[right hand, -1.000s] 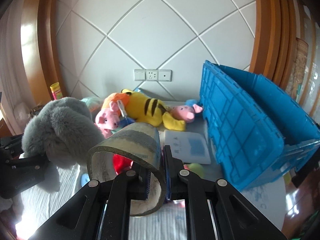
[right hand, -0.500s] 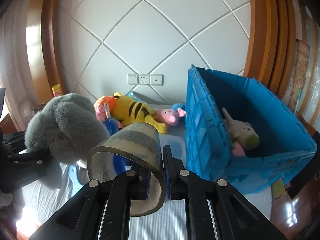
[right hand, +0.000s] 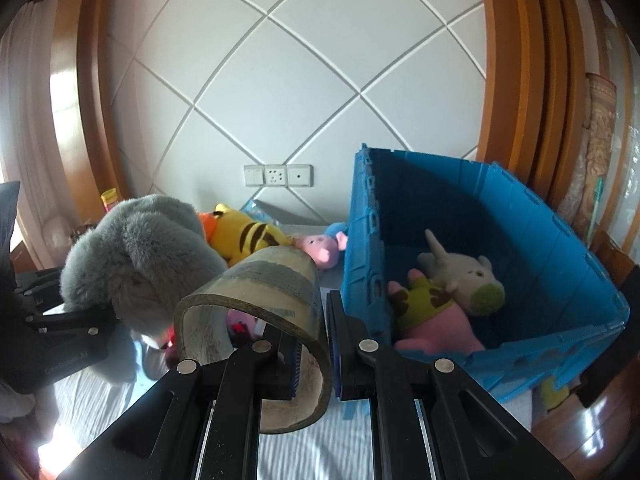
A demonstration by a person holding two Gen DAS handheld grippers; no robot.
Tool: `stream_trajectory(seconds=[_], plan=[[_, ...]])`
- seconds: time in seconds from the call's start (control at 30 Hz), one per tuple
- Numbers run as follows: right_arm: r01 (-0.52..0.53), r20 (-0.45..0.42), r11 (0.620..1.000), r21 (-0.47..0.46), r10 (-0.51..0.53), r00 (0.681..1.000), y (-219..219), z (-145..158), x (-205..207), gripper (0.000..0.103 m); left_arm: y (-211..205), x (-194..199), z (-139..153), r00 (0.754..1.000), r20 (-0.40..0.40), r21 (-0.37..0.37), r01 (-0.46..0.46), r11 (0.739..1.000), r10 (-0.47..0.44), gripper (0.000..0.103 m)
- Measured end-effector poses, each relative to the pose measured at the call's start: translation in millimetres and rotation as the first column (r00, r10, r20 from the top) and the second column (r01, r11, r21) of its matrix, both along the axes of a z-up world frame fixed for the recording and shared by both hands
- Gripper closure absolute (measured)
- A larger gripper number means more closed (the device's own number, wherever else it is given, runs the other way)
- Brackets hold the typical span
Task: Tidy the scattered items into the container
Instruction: 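Lower the grey plush and tape roll into the blue crate with both grippers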
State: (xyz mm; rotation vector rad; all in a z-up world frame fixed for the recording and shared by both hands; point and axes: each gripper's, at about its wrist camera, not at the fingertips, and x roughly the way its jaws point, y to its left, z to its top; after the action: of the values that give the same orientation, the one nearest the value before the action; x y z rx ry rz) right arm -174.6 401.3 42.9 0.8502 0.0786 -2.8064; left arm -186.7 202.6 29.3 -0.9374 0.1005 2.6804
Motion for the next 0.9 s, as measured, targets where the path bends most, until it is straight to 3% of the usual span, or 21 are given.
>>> stream_trajectory(seconds=[0.53,0.7,0.9], plan=[[0.085,-0.056,0.996,-0.024,-0.086,0.995,29,32,-39,0.092,28,-55,34,0.997,-0.050,-0.041,0.057,0.998,-0.059,0.072],[0.105,-0.070,0.994,-0.036,-0.108,0.992,62,39,-50,0.092,68,-65,45,0.994,-0.069,-0.047,0.083,0.995,-0.086,0.072],[0.099,-0.079,0.995,-0.023,-0.100,0.992,126,44,-70,0.091,143,-85,46,0.993,-0.070,-0.040,0.096,0.995,-0.099,0.072]])
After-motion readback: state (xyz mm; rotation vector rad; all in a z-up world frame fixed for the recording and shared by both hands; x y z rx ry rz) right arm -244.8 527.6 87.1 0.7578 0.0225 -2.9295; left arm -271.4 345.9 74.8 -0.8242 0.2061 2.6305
